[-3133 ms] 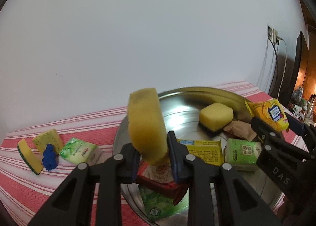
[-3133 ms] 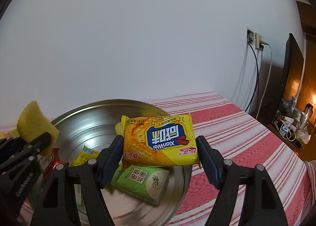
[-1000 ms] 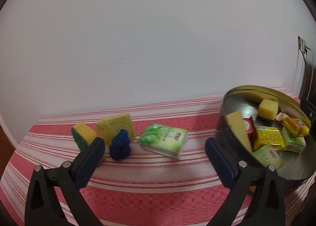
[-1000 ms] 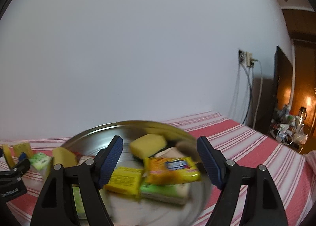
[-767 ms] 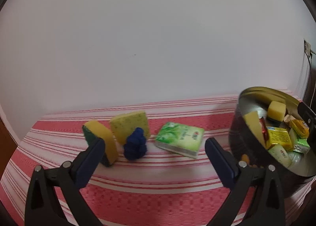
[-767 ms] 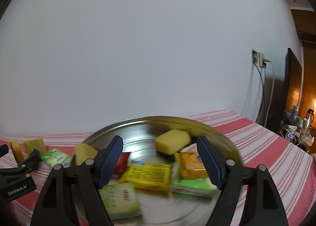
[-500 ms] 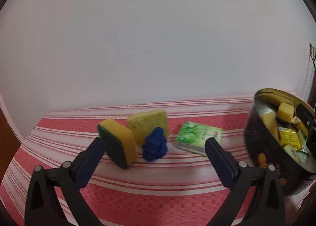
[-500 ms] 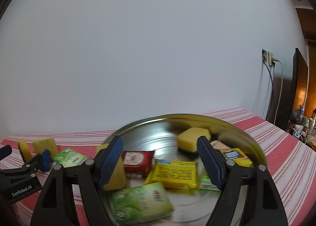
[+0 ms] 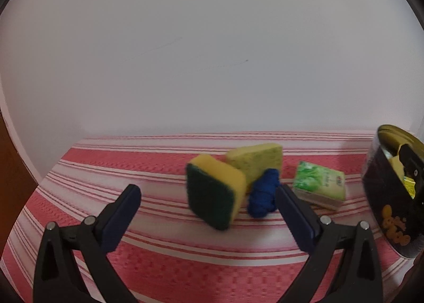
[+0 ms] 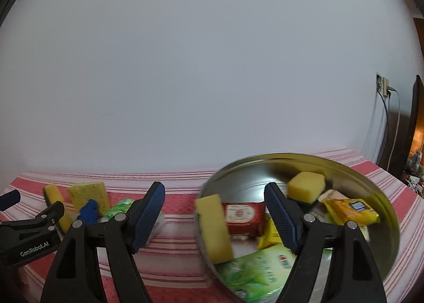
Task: Organize objects
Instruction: 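Move both tools back from the tin toward the remaining sponges, then grasp a plain yellow sponge with the left tool while the right grasps a green-backed sponge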
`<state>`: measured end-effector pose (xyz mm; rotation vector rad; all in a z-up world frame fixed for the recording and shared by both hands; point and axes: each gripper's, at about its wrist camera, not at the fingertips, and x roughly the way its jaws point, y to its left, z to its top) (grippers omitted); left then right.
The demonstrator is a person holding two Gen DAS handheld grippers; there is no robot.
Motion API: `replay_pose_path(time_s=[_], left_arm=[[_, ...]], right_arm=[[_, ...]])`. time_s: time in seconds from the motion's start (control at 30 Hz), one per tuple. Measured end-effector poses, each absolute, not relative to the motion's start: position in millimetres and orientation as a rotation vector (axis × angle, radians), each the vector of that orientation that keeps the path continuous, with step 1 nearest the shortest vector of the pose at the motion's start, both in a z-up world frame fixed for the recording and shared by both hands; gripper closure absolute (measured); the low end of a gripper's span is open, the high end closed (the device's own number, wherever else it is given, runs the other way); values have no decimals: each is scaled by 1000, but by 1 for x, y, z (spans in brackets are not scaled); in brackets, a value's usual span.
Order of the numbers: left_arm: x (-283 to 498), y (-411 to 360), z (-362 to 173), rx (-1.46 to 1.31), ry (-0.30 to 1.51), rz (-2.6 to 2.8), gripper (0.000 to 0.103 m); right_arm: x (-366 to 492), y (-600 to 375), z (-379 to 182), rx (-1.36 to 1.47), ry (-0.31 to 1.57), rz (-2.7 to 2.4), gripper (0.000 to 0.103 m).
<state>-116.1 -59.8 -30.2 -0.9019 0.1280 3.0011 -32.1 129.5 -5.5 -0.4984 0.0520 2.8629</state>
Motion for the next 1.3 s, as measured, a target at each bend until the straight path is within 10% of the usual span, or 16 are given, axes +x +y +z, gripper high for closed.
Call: replay_pose_path(time_s=[1.3], left_arm=[[-137,-118,-37,-973,-30,3017,1]], right_arm=[[-155,37,-58,-1257,-170,2786,11]])
